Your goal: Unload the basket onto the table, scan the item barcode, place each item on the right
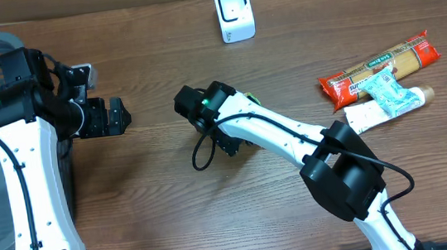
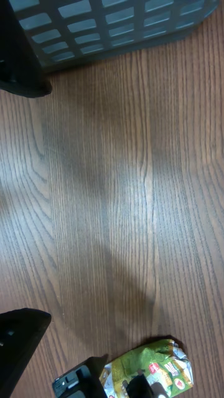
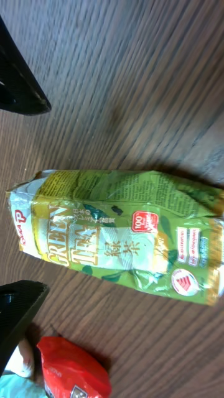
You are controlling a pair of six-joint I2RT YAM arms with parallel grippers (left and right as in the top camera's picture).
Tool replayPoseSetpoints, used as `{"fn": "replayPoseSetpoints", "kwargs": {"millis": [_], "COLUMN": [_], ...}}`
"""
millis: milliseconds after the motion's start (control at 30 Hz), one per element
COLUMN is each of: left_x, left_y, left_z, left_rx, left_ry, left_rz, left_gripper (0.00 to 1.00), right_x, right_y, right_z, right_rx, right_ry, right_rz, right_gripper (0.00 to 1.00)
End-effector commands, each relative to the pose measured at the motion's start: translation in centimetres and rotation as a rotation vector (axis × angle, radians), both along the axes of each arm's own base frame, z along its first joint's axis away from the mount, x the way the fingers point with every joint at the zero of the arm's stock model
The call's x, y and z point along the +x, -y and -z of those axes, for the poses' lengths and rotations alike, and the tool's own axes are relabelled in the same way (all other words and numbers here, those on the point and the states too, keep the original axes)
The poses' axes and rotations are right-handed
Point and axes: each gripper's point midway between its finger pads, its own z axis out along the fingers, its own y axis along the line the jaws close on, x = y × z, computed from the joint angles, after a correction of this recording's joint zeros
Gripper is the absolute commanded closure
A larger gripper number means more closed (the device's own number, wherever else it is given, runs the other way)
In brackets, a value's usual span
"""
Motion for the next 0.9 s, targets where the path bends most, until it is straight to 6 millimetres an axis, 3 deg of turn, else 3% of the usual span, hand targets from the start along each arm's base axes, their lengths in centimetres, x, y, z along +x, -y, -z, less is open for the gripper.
{"fn": "replayPoseSetpoints", "kwargs": {"millis": [0, 367, 633, 733, 800, 833, 867], "left_x": [0.1, 0.1, 0.1, 0.1, 0.1, 0.1, 0.1], "left_y": [0.3, 0.3, 0.3, 0.3, 0.3, 0.3, 0.3], "left_z": [-0.4, -0.4, -0.4, -0.4, -0.4, -0.4, -0.4], "left_rx": [-0.003, -0.003, -0.003, -0.003, -0.003, -0.003, -0.003], "left_ry": [0.019, 0.019, 0.019, 0.019, 0.019, 0.019, 0.019], "left_rz": [0.027, 0.027, 0.027, 0.027, 0.027, 0.027, 0.027], "left_gripper": [0.01, 0.01, 0.0, 0.0, 0.0, 0.0, 0.01], "right_x": [0.1, -0.1, 0.5, 0.5, 0.7, 0.9, 0.9], "right_y": [0.7, 1.0, 3.9, 5.3, 5.9, 6.0, 5.9], "right_z": [-0.6, 3.2, 5.8, 6.5, 6.5, 6.5, 6.4], "right_rx": [-0.009, 0.002, -0.051, -0.065, -0.068, -0.065, -0.064], "right_ry": [0.022, 0.01, 0.041, 0.027, 0.022, 0.024, 0.024], "right_rz": [-0.014, -0.061, -0.027, -0.003, 0.012, 0.019, 0.019], "right_gripper": [0.15, 0.18, 0.28, 0.44, 0.67, 0.91, 0.96]}}
